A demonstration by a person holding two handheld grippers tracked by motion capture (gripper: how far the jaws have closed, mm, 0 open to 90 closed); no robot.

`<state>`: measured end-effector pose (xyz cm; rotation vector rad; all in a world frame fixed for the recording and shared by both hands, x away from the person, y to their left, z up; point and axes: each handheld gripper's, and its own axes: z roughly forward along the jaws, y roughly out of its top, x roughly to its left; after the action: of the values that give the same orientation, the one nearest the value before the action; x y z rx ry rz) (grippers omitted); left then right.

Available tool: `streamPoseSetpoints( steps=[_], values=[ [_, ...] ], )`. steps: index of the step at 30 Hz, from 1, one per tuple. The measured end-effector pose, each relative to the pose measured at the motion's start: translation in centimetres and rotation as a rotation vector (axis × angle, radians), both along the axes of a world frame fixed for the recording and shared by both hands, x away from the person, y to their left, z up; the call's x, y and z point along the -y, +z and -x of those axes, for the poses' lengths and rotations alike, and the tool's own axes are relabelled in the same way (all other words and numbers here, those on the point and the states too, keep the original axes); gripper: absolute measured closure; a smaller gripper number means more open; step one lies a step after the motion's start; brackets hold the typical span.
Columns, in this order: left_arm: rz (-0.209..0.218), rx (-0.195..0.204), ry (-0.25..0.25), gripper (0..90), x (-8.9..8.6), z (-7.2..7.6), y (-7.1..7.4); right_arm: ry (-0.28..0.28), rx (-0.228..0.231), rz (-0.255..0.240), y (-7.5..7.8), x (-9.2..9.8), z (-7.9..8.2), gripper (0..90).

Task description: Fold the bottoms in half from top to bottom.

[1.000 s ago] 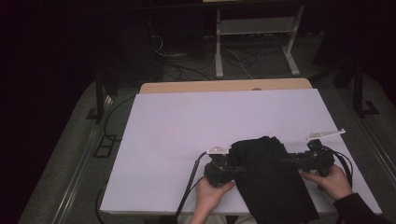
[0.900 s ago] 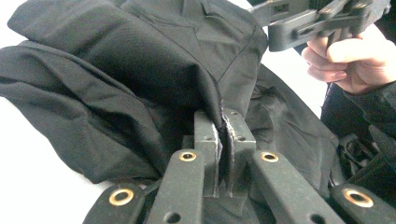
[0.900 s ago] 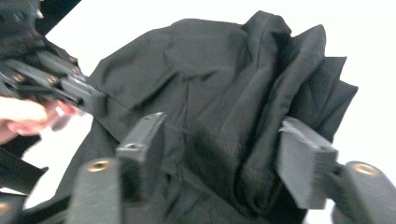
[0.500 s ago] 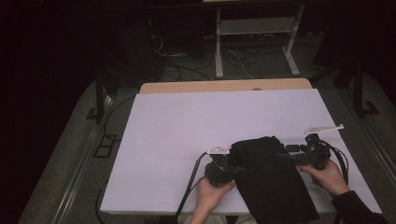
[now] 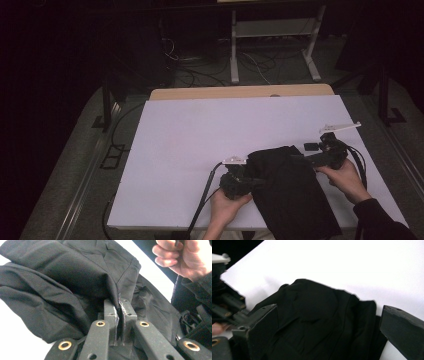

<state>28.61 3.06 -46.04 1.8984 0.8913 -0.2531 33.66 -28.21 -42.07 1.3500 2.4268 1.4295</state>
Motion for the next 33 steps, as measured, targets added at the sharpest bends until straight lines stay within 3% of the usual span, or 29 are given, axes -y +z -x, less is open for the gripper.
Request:
streamPoseSetpoints(
  steps=[6, 18, 26, 33],
  values=[
    [-0.001, 0.001, -0.001, 84.6, 0.0, 0.0, 0.0, -0.016, -0.005, 0.016, -0.2, -0.5, -1.5, 2.3],
    [0.003, -0.001, -0.001, 84.5, 0.1, 0.0, 0.0, -0.019, -0.073, 0.031, -2.1, -1.1, -4.0, 7.5],
    [0.004, -0.002, 0.000, 84.4, 0.1, 0.1, -0.1, -0.001, -0.106, 0.023, -2.9, -1.1, -4.5, 20.7],
    [0.004, -0.001, 0.000, 84.5, 0.1, 0.1, -0.2, 0.014, -0.102, 0.031, -3.2, -1.3, -4.7, 36.9]
  ],
)
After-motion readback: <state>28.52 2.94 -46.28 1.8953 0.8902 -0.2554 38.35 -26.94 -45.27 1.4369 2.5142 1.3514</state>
